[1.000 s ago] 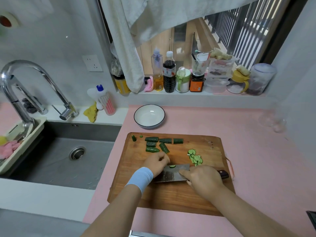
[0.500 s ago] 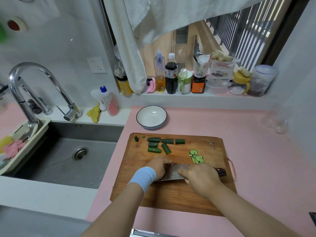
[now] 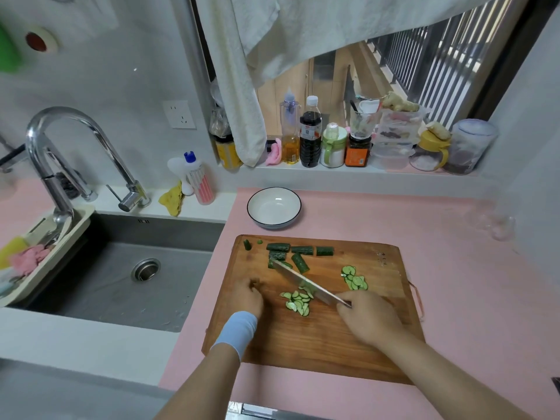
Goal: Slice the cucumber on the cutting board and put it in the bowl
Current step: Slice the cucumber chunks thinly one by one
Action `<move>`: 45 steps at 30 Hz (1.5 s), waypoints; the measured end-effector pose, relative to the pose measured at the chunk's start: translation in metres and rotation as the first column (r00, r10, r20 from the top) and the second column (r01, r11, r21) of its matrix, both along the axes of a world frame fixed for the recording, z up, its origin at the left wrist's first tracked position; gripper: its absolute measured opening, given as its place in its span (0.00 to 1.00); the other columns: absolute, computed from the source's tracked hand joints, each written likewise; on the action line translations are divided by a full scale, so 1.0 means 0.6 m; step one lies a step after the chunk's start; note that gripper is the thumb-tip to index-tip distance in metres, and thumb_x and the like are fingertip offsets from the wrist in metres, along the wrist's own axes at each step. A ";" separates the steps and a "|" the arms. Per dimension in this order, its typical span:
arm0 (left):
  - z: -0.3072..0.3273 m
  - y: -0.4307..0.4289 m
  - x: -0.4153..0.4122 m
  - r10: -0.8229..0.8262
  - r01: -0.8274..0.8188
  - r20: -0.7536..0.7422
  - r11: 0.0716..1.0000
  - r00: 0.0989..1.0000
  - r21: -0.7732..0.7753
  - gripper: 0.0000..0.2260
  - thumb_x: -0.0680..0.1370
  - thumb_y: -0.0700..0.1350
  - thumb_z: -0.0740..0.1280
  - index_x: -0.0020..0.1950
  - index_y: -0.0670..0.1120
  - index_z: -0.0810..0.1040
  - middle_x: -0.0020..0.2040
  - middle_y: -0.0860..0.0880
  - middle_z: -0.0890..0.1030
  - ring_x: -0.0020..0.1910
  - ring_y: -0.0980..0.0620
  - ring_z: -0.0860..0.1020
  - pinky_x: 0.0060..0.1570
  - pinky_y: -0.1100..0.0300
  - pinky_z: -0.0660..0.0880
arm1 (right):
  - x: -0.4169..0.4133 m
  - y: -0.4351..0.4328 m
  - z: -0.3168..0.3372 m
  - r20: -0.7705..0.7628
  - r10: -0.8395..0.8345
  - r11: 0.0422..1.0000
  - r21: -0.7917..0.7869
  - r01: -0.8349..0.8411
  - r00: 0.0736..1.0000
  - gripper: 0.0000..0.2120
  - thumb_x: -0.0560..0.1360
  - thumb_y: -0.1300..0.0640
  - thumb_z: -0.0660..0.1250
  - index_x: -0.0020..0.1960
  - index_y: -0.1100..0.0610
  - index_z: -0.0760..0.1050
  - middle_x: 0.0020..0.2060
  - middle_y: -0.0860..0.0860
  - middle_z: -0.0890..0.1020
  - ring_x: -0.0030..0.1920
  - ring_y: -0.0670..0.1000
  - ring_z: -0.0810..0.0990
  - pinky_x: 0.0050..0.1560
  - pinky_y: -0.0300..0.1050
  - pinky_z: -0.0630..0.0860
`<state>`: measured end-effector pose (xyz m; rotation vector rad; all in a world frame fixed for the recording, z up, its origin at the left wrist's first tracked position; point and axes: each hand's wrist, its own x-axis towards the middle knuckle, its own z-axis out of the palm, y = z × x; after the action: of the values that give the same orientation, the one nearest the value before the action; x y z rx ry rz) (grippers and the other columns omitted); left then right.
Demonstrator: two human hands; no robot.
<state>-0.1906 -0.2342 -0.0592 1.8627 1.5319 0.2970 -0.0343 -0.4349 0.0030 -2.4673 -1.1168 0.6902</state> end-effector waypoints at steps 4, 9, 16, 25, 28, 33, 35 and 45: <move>-0.023 -0.048 0.042 -0.255 0.244 -0.061 0.958 0.965 -0.150 0.21 0.77 0.36 0.60 0.68 0.50 0.75 0.68 0.46 0.72 0.63 0.44 0.75 0.66 0.57 0.69 | -0.006 0.003 -0.016 -0.146 -0.162 0.982 0.077 0.174 0.976 0.13 0.79 0.54 0.62 0.40 0.54 0.81 0.26 0.49 0.78 0.28 0.49 0.76 0.29 0.44 0.62; -0.008 -0.084 0.091 -0.315 0.322 0.070 0.913 0.946 -0.250 0.21 0.78 0.36 0.59 0.70 0.48 0.74 0.67 0.49 0.74 0.65 0.47 0.73 0.65 0.61 0.66 | -0.018 -0.005 -0.020 -0.183 -0.220 0.962 0.119 0.244 0.958 0.13 0.79 0.52 0.62 0.40 0.58 0.77 0.29 0.52 0.79 0.34 0.54 0.79 0.32 0.45 0.64; 0.013 -0.024 0.029 0.141 -0.078 0.315 0.976 0.939 -0.204 0.15 0.76 0.28 0.56 0.50 0.43 0.78 0.48 0.44 0.80 0.53 0.41 0.78 0.58 0.54 0.73 | -0.075 -0.022 -0.021 -0.074 -0.079 0.987 0.133 0.088 0.994 0.15 0.83 0.46 0.57 0.63 0.35 0.78 0.36 0.42 0.84 0.37 0.48 0.80 0.38 0.46 0.74; 0.016 -0.017 -0.058 0.196 -0.198 0.357 0.980 0.913 -0.031 0.13 0.78 0.47 0.54 0.48 0.59 0.76 0.55 0.53 0.78 0.55 0.49 0.76 0.63 0.48 0.72 | -0.167 -0.014 -0.075 0.156 0.157 0.987 -0.003 -0.158 0.975 0.22 0.83 0.42 0.56 0.77 0.38 0.63 0.59 0.51 0.81 0.57 0.54 0.80 0.54 0.48 0.72; 0.013 -0.037 -0.066 0.058 -0.063 0.181 0.998 0.982 0.025 0.12 0.78 0.52 0.54 0.52 0.63 0.75 0.60 0.54 0.76 0.58 0.50 0.74 0.64 0.49 0.70 | -0.176 -0.006 -0.100 0.192 0.156 0.988 -0.012 -0.157 0.969 0.23 0.83 0.42 0.58 0.78 0.39 0.63 0.59 0.53 0.80 0.57 0.55 0.80 0.55 0.48 0.74; 0.017 -0.052 -0.054 0.070 -0.078 0.090 0.993 0.994 0.093 0.14 0.80 0.45 0.59 0.64 0.52 0.75 0.66 0.50 0.71 0.61 0.47 0.74 0.59 0.58 0.67 | -0.193 -0.010 -0.132 0.211 0.081 0.992 0.076 -0.098 0.974 0.22 0.75 0.47 0.73 0.68 0.43 0.77 0.45 0.54 0.84 0.44 0.57 0.83 0.41 0.47 0.77; 0.014 -0.051 -0.046 0.112 -0.122 0.137 0.990 0.984 0.067 0.14 0.80 0.43 0.59 0.64 0.50 0.76 0.66 0.49 0.72 0.60 0.46 0.74 0.60 0.57 0.68 | -0.190 -0.014 -0.130 0.222 0.047 0.991 0.114 -0.073 0.974 0.22 0.73 0.48 0.76 0.66 0.43 0.79 0.43 0.53 0.84 0.42 0.56 0.83 0.38 0.46 0.76; -0.013 -0.051 -0.020 0.146 -0.162 0.398 0.987 0.905 0.005 0.16 0.82 0.44 0.55 0.67 0.46 0.74 0.66 0.47 0.75 0.66 0.47 0.72 0.63 0.60 0.63 | -0.155 -0.035 -0.110 0.149 -0.047 0.986 0.163 0.023 0.988 0.18 0.81 0.42 0.62 0.71 0.37 0.73 0.53 0.49 0.84 0.51 0.52 0.82 0.49 0.47 0.76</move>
<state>-0.2025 -0.2649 -0.0668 1.5869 1.3944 0.7368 -0.1275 -0.4560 -0.0628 -2.4266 -1.1327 0.3894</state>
